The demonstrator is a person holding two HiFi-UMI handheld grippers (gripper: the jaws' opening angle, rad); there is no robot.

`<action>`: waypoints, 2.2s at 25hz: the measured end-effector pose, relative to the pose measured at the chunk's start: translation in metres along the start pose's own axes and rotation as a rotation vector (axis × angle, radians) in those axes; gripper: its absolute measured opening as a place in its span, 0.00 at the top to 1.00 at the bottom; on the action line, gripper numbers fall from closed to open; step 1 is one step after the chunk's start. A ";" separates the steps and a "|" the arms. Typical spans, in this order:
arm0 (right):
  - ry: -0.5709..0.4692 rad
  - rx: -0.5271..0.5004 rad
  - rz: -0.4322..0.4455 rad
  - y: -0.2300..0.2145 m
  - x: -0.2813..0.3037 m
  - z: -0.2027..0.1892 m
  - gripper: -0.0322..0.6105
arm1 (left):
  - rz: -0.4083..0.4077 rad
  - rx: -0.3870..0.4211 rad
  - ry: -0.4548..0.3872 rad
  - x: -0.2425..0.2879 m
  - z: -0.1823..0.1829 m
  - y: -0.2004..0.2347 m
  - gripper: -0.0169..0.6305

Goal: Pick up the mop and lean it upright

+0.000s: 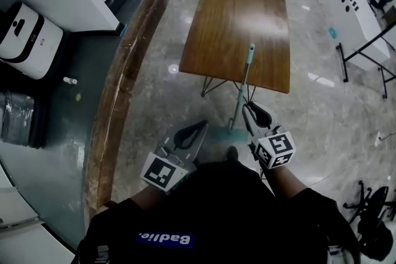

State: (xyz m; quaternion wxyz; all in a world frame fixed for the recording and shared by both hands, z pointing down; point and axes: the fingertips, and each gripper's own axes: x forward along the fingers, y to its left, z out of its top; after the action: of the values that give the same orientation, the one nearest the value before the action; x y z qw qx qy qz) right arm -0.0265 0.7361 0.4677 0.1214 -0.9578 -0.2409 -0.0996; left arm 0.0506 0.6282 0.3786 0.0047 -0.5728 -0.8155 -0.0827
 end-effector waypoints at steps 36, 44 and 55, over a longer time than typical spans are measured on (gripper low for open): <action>0.299 -0.025 0.021 -0.182 0.165 -0.099 0.68 | 0.479 -0.002 0.094 0.000 -0.015 -0.019 0.95; 0.337 -0.029 0.010 -0.187 0.190 -0.114 0.68 | 0.486 -0.010 0.125 -0.002 -0.020 -0.020 0.95; 0.352 -0.028 0.013 -0.187 0.199 -0.126 0.73 | 0.449 -0.010 0.153 0.004 -0.022 -0.023 0.95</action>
State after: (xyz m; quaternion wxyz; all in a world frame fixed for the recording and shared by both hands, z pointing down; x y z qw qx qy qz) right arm 0.0378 0.9469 0.6718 0.1486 -0.9287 -0.2085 -0.2682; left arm 0.0262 0.6214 0.3978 0.0820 -0.7318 -0.6646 -0.1267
